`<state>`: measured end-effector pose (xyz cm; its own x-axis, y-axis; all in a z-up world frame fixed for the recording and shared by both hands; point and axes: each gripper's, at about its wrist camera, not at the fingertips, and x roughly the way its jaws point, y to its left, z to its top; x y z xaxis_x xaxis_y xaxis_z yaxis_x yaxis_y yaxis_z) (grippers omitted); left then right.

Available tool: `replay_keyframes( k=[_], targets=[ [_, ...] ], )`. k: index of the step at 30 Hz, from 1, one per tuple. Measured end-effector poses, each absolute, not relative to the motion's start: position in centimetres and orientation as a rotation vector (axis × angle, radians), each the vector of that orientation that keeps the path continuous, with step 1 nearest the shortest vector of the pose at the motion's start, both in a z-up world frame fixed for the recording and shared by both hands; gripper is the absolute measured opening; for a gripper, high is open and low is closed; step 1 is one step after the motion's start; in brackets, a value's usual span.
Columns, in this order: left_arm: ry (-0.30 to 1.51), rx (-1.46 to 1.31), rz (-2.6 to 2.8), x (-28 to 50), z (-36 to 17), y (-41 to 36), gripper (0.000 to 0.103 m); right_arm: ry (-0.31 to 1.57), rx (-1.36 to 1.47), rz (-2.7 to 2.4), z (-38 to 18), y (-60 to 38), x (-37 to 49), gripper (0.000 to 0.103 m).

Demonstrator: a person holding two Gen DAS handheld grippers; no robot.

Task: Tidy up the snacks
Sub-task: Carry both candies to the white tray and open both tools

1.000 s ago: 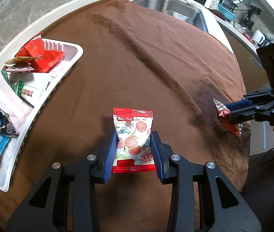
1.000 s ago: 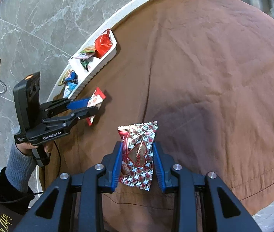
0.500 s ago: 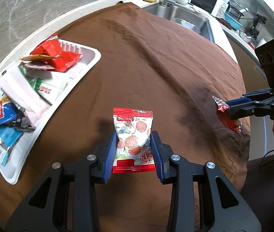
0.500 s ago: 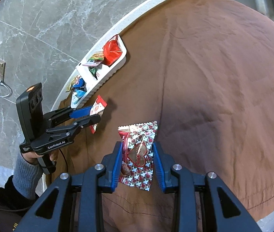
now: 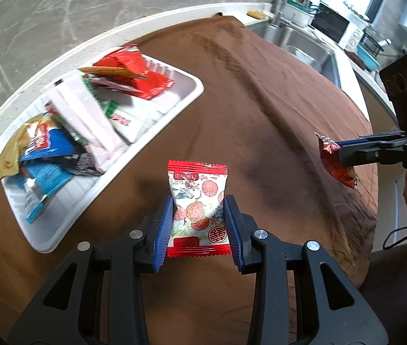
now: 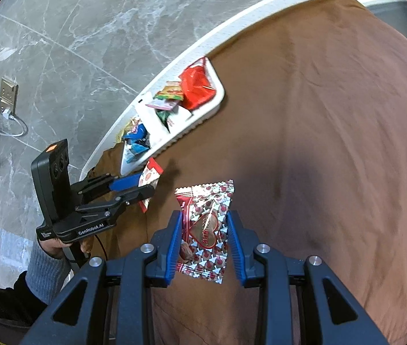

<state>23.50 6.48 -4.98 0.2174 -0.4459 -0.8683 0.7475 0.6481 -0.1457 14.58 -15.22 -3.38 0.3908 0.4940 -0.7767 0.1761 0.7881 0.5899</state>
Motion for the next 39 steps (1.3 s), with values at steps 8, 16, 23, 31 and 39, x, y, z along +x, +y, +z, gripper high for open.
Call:
replay_keyframes(
  k=[8,16,23,31,39],
  targets=[
    [1.060,0.278,-0.782,24.6,-4.3,8.6,0.033,1.172,0.642,0.286,-3.3,-13.8,17.8,0.034],
    [1.060,0.214,-0.726,25.8,-3.7,10.3,0.033,1.168,0.629,0.336,-3.1,-12.9,21.0,0.034],
    [1.057,0.137,-0.671,27.0,-3.1,12.1,0.033,1.154,0.608,0.376,-2.6,-11.9,23.9,0.034],
    [1.045,0.052,-0.600,29.0,-2.4,14.1,0.033,1.140,0.584,0.412,-2.6,-10.7,27.5,0.034],
    [1.030,0.003,-0.553,30.9,-1.8,15.3,0.033,1.134,0.564,0.432,-2.8,-9.5,30.9,0.034]
  ],
)
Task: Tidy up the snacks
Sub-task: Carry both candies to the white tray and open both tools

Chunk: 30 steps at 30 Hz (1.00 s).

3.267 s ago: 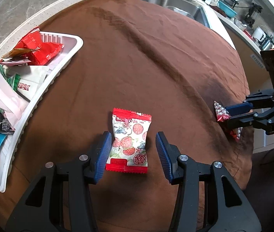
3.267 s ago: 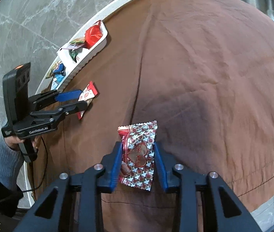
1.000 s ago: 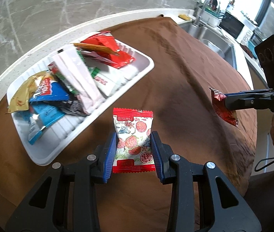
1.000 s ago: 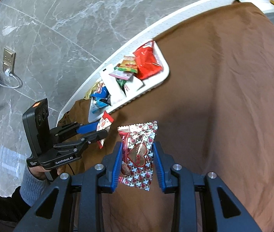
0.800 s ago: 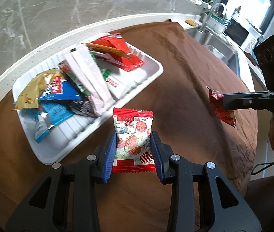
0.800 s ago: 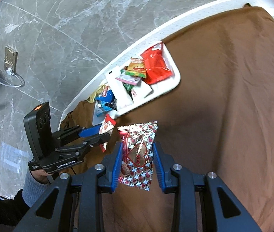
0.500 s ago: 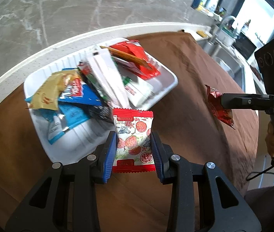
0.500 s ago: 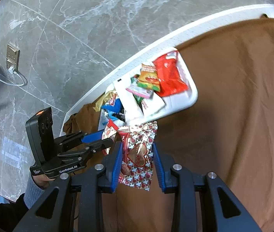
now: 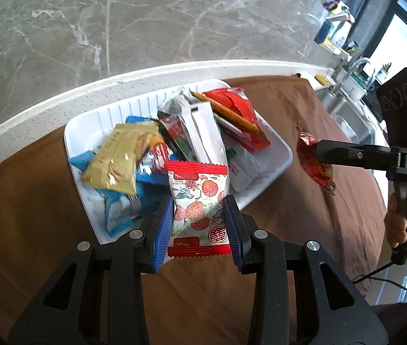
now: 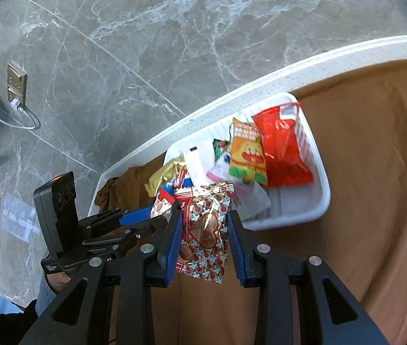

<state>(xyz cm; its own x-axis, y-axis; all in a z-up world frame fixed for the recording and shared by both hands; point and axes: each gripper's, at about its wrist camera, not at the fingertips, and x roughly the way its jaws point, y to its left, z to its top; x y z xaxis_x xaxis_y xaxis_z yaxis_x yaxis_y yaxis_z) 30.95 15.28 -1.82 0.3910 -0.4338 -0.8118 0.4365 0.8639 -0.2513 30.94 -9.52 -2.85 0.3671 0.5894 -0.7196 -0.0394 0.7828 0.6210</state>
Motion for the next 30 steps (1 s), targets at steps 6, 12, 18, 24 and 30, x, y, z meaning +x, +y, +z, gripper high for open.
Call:
replay_keyframes(
  k=[6,12,18,24,30],
  targets=[
    [1.014,-0.027,-0.534,32.5,-1.3,15.7,0.033,1.131,0.549,0.445,-3.2,-8.8,33.6,0.034],
    [1.011,-0.043,-0.512,34.2,-1.1,15.7,0.033,1.129,0.531,0.442,-3.9,-8.4,35.9,0.034],
    [1.018,-0.070,-0.484,35.6,-1.8,15.6,0.033,1.147,0.519,0.434,-5.4,-8.2,38.0,0.034],
    [1.024,-0.092,-0.460,36.8,-2.5,15.5,0.033,1.163,0.473,0.436,-6.8,-7.2,39.6,0.034],
    [1.026,-0.110,-0.441,37.5,-3.2,15.2,0.033,1.167,0.434,0.427,-7.9,-6.6,40.8,0.035]
  ],
)
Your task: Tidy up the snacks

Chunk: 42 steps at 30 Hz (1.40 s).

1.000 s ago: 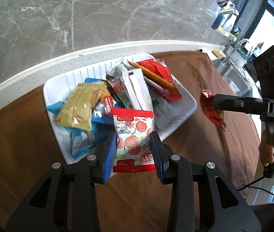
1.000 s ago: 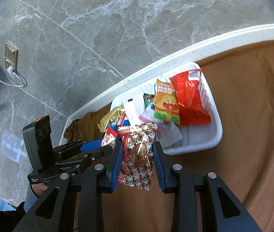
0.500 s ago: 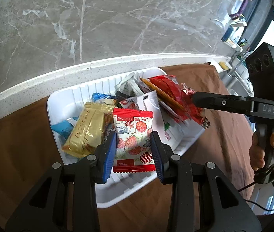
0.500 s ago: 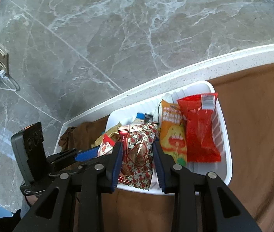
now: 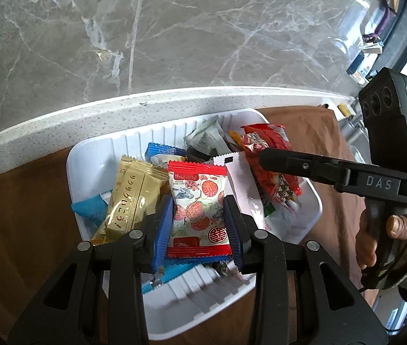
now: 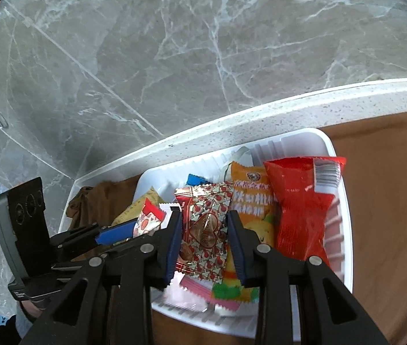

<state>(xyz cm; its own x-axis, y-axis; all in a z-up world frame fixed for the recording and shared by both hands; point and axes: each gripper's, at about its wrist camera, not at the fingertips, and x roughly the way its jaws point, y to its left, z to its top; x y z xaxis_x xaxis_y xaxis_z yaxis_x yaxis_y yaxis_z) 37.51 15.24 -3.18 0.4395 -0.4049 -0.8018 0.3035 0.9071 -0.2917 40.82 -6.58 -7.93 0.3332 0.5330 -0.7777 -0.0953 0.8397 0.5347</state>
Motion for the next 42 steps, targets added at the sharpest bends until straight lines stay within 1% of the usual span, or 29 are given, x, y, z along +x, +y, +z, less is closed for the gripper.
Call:
replay_keyframes(
  k=[12,13,14,15,16,19,35,36,37,38,42],
  targets=[
    [1.029,-0.111,-0.393,38.7,-4.3,14.7,0.034,1.162,0.309,0.415,-8.6,-5.6,42.0,0.037],
    [1.030,-0.107,-0.386,38.8,-4.3,14.5,0.034,1.159,0.307,0.417,-8.6,-5.5,41.9,0.038],
    [1.028,-0.107,-0.385,38.8,-4.3,14.4,0.035,1.157,0.308,0.414,-8.5,-5.6,41.9,0.042],
    [1.027,-0.106,-0.386,38.9,-4.3,14.3,0.039,1.155,0.310,0.409,-8.4,-5.7,41.9,0.046],
    [1.025,-0.109,-0.386,38.9,-4.2,14.2,0.042,1.147,0.312,0.406,-8.2,-5.8,41.8,0.048],
    [1.008,-0.111,-0.381,38.7,-3.7,14.1,0.047,1.123,0.302,0.400,-7.5,-6.0,41.7,0.051],
    [0.936,-0.074,-0.346,37.5,-1.1,14.3,0.049,1.052,0.293,0.382,-4.4,-6.7,40.5,0.058],
    [0.930,-0.072,-0.344,37.4,-0.9,14.3,0.050,1.043,0.291,0.378,-4.2,-6.6,40.4,0.059],
    [0.928,-0.068,-0.343,37.3,-0.8,14.2,0.053,1.040,0.289,0.378,-4.1,-6.6,40.2,0.061],
    [0.927,-0.067,-0.342,37.2,-0.8,14.2,0.054,1.046,0.285,0.380,-4.2,-6.5,40.2,0.064],
    [0.932,-0.055,-0.332,36.7,-0.5,14.2,0.054,1.074,0.274,0.379,-4.5,-6.4,39.7,0.064]
  ],
)
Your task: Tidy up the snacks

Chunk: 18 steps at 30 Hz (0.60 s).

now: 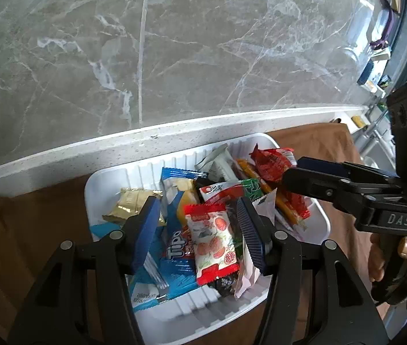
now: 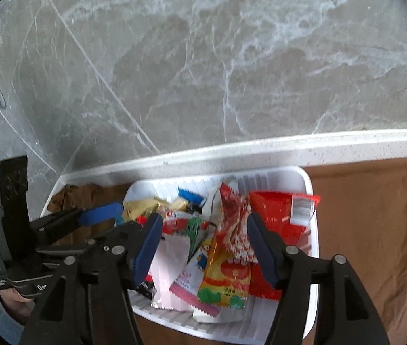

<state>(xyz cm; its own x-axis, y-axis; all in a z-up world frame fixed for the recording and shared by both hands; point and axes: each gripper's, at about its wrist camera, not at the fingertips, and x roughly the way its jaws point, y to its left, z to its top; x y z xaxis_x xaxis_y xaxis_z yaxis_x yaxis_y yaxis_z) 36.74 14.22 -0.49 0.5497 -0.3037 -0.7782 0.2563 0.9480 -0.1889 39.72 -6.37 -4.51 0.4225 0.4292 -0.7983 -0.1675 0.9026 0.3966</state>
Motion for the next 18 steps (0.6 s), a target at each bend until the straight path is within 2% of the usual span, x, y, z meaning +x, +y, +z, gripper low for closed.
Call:
replay_keyframes(
  k=[3,6,7,9,12,14,18],
  targets=[
    [0.914,-0.049,-0.328,36.2,0.3,14.3,0.054,1.052,0.258,0.378,-3.7,-6.3,39.1,0.065],
    [0.888,-0.047,-0.317,35.7,1.3,14.4,0.063,1.019,0.233,0.366,-2.4,-6.2,38.4,0.073],
    [0.875,-0.047,-0.309,35.4,1.7,14.5,0.070,1.008,0.220,0.355,-2.0,-6.2,38.2,0.078],
    [0.861,-0.050,-0.299,34.9,2.3,14.6,0.079,0.992,0.204,0.352,-1.3,-6.3,37.8,0.095],
    [0.849,-0.051,-0.286,34.0,3.0,14.7,0.081,0.968,0.173,0.337,-0.1,-6.4,36.9,0.103],
    [0.852,-0.046,-0.274,33.5,3.2,14.7,0.093,0.954,0.156,0.333,0.6,-6.3,36.3,0.103],
    [0.850,-0.071,-0.266,32.0,3.6,14.9,0.093,0.921,0.087,0.304,2.2,-6.3,34.7,0.103]
  ],
)
